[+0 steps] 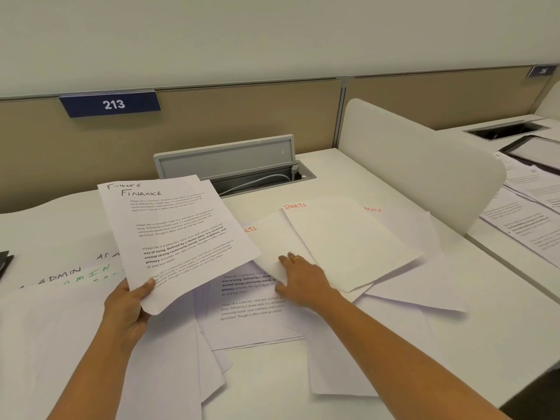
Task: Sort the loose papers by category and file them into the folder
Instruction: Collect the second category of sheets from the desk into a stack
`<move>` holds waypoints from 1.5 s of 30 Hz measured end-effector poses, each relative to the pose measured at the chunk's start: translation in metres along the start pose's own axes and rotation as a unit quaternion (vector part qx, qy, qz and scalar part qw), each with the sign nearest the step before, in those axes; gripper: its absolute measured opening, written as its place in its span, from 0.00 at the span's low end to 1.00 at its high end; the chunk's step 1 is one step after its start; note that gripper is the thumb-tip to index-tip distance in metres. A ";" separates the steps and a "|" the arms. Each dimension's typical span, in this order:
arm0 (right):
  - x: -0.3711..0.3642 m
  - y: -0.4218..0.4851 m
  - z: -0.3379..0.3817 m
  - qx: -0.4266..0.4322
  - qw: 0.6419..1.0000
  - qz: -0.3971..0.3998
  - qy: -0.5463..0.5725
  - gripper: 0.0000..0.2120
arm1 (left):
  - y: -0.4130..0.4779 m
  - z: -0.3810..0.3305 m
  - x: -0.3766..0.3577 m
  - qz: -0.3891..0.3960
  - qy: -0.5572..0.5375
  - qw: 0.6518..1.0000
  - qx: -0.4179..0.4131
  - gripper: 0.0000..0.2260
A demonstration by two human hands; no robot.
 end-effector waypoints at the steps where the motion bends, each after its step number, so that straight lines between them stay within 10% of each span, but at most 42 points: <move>1: 0.006 0.001 -0.003 -0.003 1.000 -0.019 0.000 0.25 | 0.000 0.001 0.000 0.000 0.000 1.000 0.000 0.19; 12: 0.055 -0.008 -0.099 -0.131 0.972 -0.170 0.099 0.16 | -0.003 0.010 -0.005 0.008 -0.004 1.000 0.008 0.19; 19: 0.051 -0.030 -0.059 -0.046 0.963 -0.236 0.119 0.12 | -0.003 0.011 -0.009 0.009 -0.002 1.000 0.013 0.19; 32: -0.013 -0.022 0.018 0.007 0.998 -0.041 0.048 0.33 | -0.006 -0.008 0.023 -0.020 -0.010 1.000 -0.006 0.19; 45: -0.005 -0.009 0.038 -0.010 0.998 -0.006 0.054 0.24 | -0.013 -0.014 0.079 -0.043 -0.017 0.999 -0.011 0.19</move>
Point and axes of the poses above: each hand's wrist, its own y-axis towards the middle knuckle, its own x-axis out of the back of the hand, z = x × y, the point moved 9 cm from there along y, towards the middle knuckle, and after that the axes turned 2 degrees about z, right-handed, at the moved point
